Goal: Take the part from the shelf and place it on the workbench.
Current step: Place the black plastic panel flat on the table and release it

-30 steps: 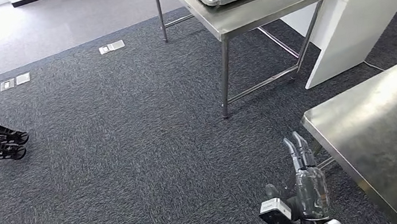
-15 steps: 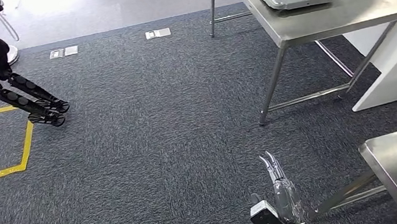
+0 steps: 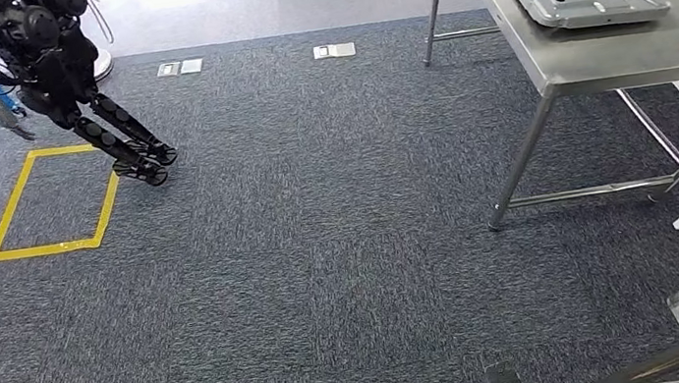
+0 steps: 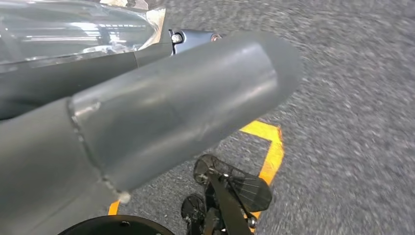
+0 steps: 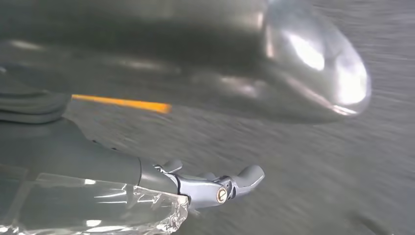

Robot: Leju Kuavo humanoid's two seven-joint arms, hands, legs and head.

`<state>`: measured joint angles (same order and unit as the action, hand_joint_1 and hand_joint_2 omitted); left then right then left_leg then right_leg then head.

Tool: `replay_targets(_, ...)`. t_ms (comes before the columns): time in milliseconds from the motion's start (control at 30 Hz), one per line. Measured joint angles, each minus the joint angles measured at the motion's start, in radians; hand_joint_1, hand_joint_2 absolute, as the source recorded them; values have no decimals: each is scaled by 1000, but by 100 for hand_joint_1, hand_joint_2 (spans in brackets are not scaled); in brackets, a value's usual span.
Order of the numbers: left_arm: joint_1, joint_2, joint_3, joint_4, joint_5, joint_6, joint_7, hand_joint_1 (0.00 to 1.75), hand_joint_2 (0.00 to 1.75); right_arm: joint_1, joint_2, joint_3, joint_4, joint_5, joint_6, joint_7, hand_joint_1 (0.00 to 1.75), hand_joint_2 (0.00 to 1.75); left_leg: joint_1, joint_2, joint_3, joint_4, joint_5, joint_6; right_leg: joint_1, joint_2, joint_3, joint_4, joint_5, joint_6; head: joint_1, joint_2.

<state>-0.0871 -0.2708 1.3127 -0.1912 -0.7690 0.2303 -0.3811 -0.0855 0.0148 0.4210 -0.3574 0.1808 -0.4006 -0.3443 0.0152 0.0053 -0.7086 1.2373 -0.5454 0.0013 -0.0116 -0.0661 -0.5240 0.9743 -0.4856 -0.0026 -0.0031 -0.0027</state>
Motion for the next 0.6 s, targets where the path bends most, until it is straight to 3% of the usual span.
replay_targets(67, -1, 1, 0, 0, -5, 4, 0, 0, 0, -3, 2, -15, 46, -6, 28, 136, 0, 0, 1, 41, 80, -143, 60, 1, 3, -22, 8, 2, -9, 10, 0, 0)
replay_targets(133, -2, 1, 0, 1, -10, 7, 1, 0, 0, 6, 3, -23, 82, 2, 50, 279, 0, 0, -4, 62, 123, -216, 78, 8, 10, -42, 15, 3, -20, 24, 3, 0)
replay_targets(200, -1, 1, 0, 4, -15, 9, 8, 0, 0, 15, 6, -24, 110, 25, 80, 421, 0, 0, -12, 41, 124, -223, 77, 21, 12, -61, 23, 1, -24, 35, 5, 0)
replay_targets(233, 0, 2, 0, 5, -19, 9, 14, 0, 0, 17, 9, -22, 119, 38, 99, 486, 0, 0, -13, 30, 126, -227, 79, 28, 10, -56, 25, 4, -28, 40, 5, 0)
replay_targets(300, -1, 4, 0, 6, -26, 4, 25, 0, 0, 20, 19, -17, 134, 56, 132, 582, 0, 0, -9, 10, 128, -236, 87, 43, 4, -5, 6, 53, -59, 42, 6, 0)
replay_targets(367, -2, 5, -2, 7, -35, -3, 34, 0, 0, 28, 33, -9, 147, 68, 152, 624, 0, 0, -7, -13, 129, -237, 91, 51, -1, 49, -53, 180, -118, 34, 8, 0)
replay_targets(433, -2, 7, -5, 7, -48, -4, 47, 0, 0, 35, 44, 3, 158, 88, 164, 646, 0, 0, -9, -43, 128, -237, 91, 52, -1, 61, -111, 294, -154, 35, 8, 0)
replay_targets(467, -2, 7, -8, 8, -57, -2, 57, 0, 0, 35, 47, 11, 162, 101, 171, 659, 0, 0, -9, -60, 129, -237, 91, 52, 0, 63, -118, 299, -148, 41, 8, 0)
replay_targets(500, -1, 8, -12, 8, -66, -1, 68, 0, 0, 35, 50, 19, 164, 112, 177, 669, 0, 0, -10, -75, 130, -237, 91, 51, -1, 66, -107, 270, -128, 48, 8, 0)
replay_targets(533, -1, 8, -15, 9, -75, -1, 77, 0, 0, 33, 52, 26, 166, 120, 182, 678, 0, 0, -9, -90, 131, -237, 92, 51, -2, 76, -78, 203, -97, 54, 8, 0)
replay_targets(600, -1, 9, -22, 12, -86, -1, 88, 0, 0, 30, 54, 38, 170, 128, 190, 689, 0, 0, -11, -118, 133, -235, 92, 45, -5, 122, -20, 67, -41, 57, 8, 0)
